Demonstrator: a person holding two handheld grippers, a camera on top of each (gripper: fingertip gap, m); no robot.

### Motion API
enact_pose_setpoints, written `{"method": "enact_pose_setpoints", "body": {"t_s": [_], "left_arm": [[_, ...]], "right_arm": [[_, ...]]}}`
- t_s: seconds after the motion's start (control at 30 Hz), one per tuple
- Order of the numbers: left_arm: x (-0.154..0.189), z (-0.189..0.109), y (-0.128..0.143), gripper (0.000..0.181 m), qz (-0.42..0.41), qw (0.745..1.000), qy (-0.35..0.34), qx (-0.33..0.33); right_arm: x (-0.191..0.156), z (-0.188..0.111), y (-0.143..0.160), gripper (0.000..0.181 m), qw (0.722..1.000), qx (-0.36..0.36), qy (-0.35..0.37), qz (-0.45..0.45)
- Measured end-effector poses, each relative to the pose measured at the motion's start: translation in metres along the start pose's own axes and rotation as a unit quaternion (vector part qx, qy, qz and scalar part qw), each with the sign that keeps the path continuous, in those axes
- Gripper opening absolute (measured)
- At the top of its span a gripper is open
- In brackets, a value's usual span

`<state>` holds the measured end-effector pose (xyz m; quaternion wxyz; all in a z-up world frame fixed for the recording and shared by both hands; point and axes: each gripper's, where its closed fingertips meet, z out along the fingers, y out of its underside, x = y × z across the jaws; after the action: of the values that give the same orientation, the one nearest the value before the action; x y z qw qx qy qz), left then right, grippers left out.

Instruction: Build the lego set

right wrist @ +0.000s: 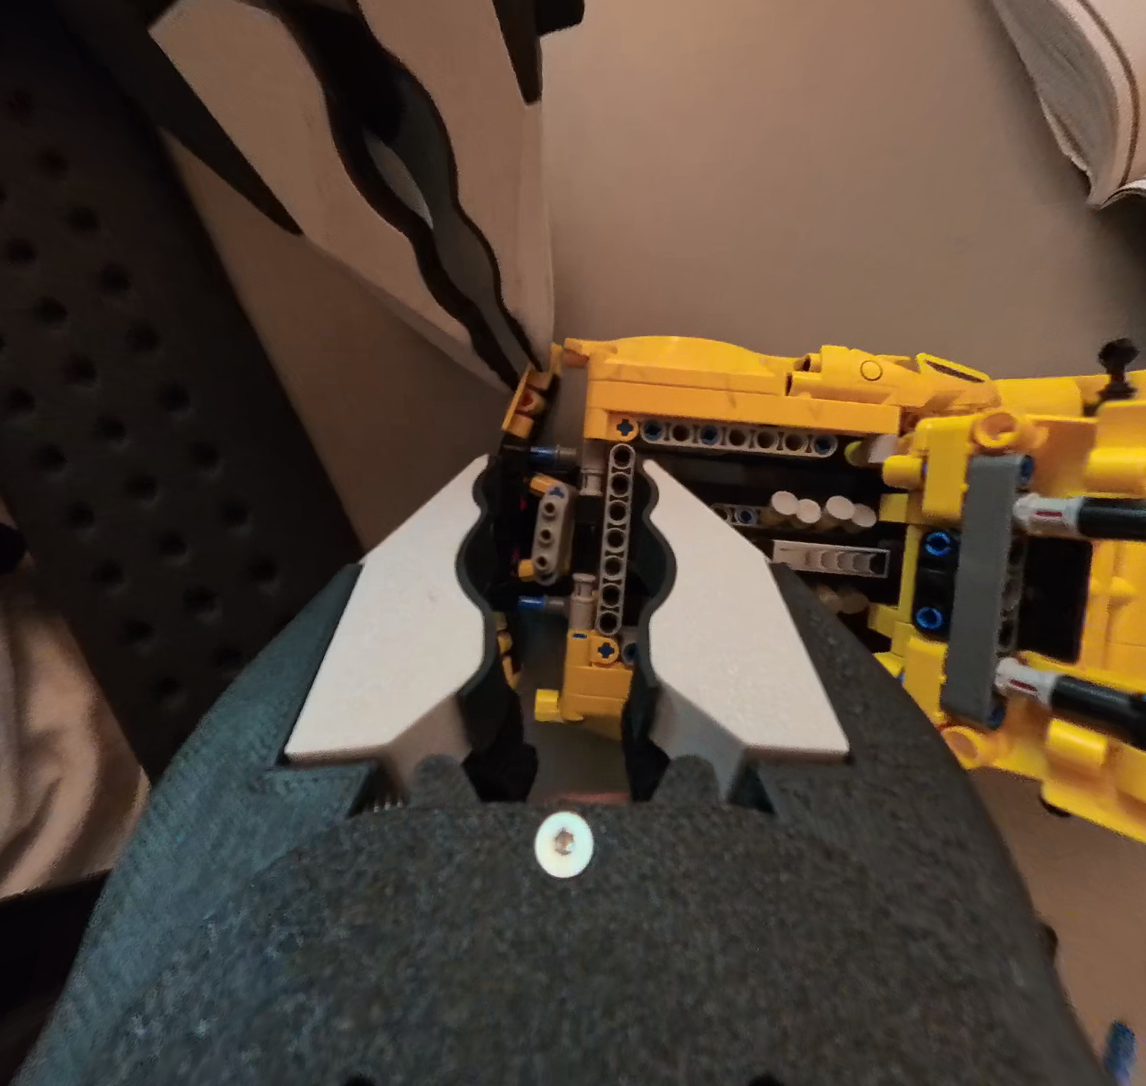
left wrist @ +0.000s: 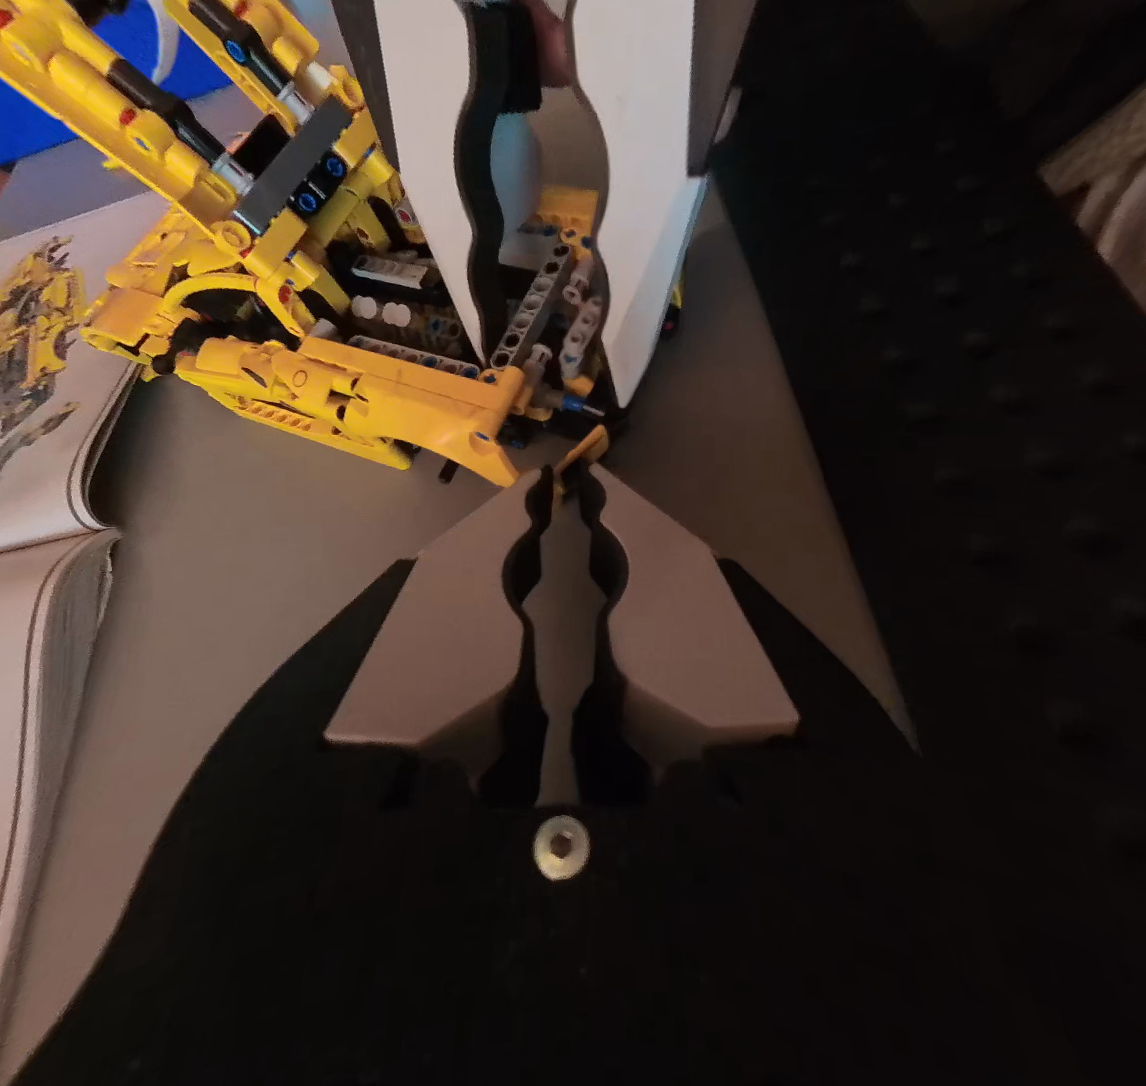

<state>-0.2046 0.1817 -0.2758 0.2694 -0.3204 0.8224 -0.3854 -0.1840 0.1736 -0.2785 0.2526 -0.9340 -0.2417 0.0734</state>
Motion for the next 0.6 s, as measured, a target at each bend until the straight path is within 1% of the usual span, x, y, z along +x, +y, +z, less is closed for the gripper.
{"method": "enact_pose_setpoints", "body": {"t_s": [0.07,0.17,0.4,0.6], "left_arm": [[-0.0006,0.0002,0.0003,0.007,0.009,1.0,-0.007,0.0],[-0.001,0.0001,0.0004,0.007,-0.001,1.0,-0.005,-0.001],[-0.0011,-0.0008,-0.0008,0.007,-0.07,0.997,0.025,0.01],[-0.0015,0.0013,-0.0006,0.008,-0.025,1.0,-0.002,0.001]], "right_arm": [[-0.0001,0.0027,0.0022,0.044,1.0,-0.022,0.006,0.0],[0.0008,0.0044,0.0016,0.044,0.999,-0.031,0.011,0.006],[0.0016,0.0034,0.0015,0.041,0.999,-0.032,-0.003,0.019],[0.002,0.0027,0.0025,0.04,0.999,-0.033,-0.007,0.016]]}}
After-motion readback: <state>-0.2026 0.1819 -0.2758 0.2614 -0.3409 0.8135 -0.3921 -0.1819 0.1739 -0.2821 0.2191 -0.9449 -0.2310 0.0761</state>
